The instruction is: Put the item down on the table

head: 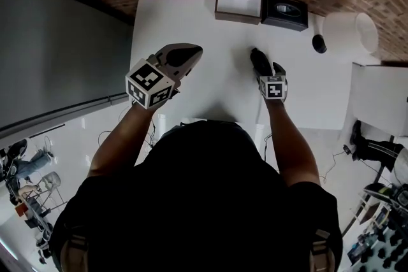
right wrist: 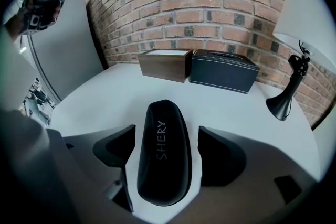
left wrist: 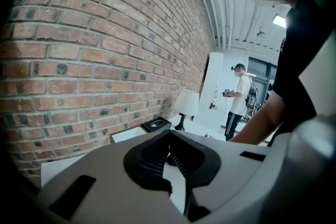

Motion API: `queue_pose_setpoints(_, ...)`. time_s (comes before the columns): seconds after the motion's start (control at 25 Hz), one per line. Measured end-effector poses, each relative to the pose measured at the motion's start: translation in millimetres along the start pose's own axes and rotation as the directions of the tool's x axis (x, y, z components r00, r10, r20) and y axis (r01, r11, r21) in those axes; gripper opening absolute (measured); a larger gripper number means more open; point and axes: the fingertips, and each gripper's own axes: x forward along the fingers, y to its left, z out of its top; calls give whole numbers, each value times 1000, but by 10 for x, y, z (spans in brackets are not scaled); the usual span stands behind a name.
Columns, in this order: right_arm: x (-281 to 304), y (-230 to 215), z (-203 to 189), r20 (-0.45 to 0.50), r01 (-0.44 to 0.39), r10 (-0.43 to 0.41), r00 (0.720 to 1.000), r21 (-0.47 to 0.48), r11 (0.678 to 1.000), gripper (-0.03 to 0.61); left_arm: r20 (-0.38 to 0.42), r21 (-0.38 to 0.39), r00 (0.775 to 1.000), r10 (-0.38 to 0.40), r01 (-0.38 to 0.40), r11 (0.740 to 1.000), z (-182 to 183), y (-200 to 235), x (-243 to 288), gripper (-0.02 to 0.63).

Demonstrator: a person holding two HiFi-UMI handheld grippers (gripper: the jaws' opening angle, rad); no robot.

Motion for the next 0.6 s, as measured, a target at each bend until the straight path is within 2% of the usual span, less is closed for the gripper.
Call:
queue_pose_setpoints(0.2, -102, 46, 70, 27, -2, 2, 1000, 3, 1000, 383, 9, 6, 1000, -10, 9, 1000, 3, -9, -39, 14)
queue_pose_setpoints(0.6, -464, 179, 458, 112, -4, 3, 994, 10, 1000, 382, 26, -5, 999, -35, 35, 999, -3, 35, -97, 14)
